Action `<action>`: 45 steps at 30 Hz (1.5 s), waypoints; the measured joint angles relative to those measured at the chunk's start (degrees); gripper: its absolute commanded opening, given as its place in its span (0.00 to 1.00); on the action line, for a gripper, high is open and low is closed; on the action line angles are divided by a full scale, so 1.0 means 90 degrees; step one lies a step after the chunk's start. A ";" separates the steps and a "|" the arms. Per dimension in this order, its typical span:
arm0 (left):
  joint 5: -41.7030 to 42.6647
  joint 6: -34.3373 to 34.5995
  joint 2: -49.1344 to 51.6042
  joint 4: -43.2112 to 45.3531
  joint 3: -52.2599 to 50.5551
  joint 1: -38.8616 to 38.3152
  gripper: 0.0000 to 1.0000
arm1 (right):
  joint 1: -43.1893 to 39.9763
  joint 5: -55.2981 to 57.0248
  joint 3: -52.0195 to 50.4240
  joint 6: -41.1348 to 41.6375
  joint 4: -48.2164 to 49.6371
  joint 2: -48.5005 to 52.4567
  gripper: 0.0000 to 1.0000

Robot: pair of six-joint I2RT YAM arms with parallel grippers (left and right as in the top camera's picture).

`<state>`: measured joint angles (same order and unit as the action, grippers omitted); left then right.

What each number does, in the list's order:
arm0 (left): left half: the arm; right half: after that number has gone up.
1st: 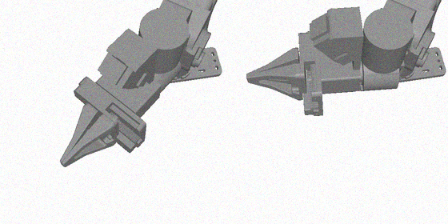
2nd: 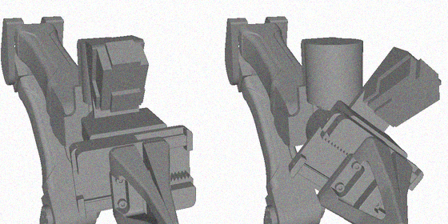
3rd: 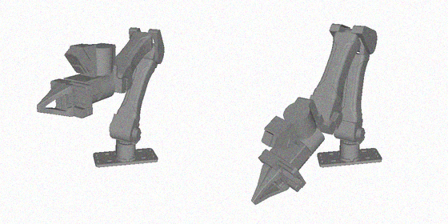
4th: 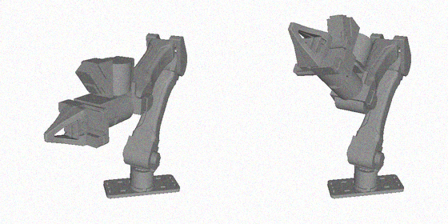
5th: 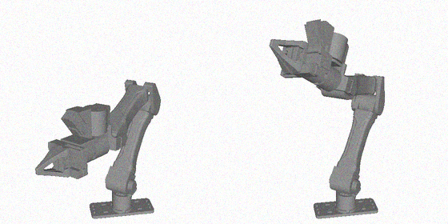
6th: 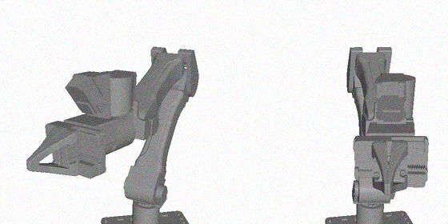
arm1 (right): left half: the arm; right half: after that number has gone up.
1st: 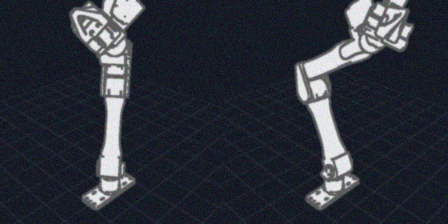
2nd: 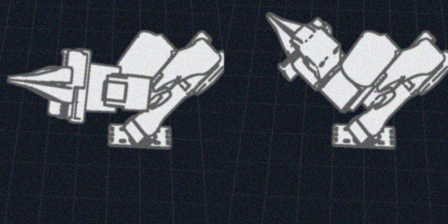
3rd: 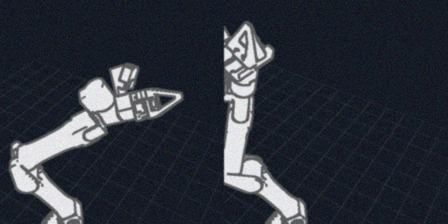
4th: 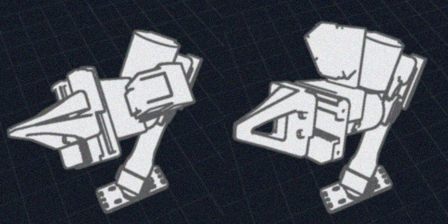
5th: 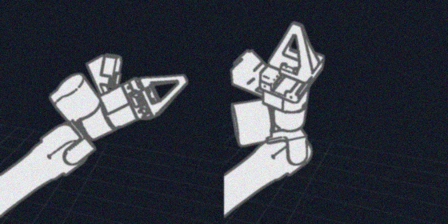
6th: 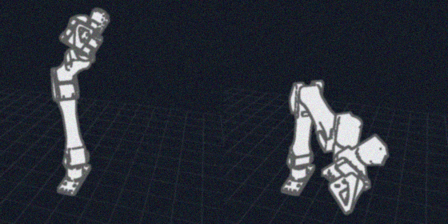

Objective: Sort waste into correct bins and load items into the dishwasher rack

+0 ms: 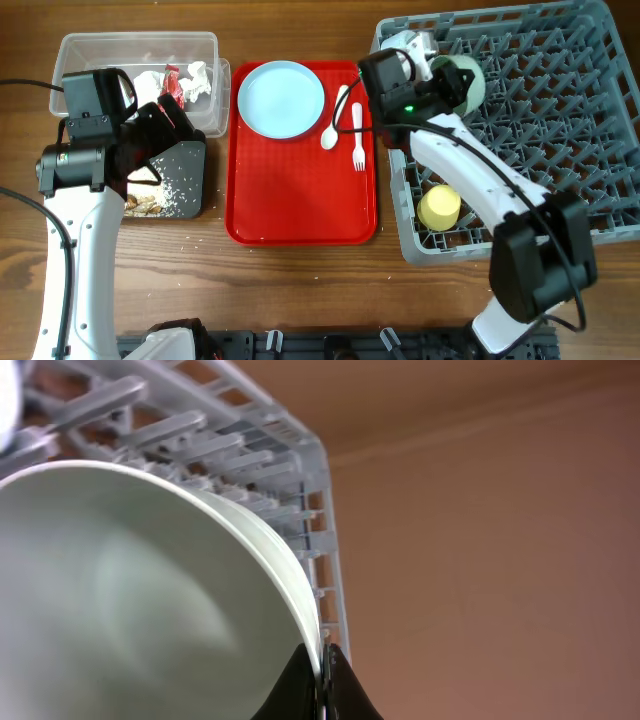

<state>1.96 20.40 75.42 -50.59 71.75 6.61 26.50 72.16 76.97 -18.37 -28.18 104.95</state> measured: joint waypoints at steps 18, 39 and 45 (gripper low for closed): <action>0.0000 0.0000 0.0000 0.0000 0.0000 0.0000 1.00 | 0.0991 -0.0784 -0.0087 -0.0325 -0.0155 0.0095 0.73; 0.0000 0.0000 0.0000 0.0000 0.0000 0.0000 1.00 | 0.1081 -0.7257 -0.0073 0.0976 -0.0053 -0.0930 0.47; 0.0000 0.0000 0.0000 0.0000 0.0000 0.0000 1.00 | 0.0590 -0.7832 -0.0073 0.2280 -0.0049 -0.0814 0.37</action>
<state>1.96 20.40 75.42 -50.59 71.75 6.61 31.81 1.67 76.31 2.15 -28.62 97.62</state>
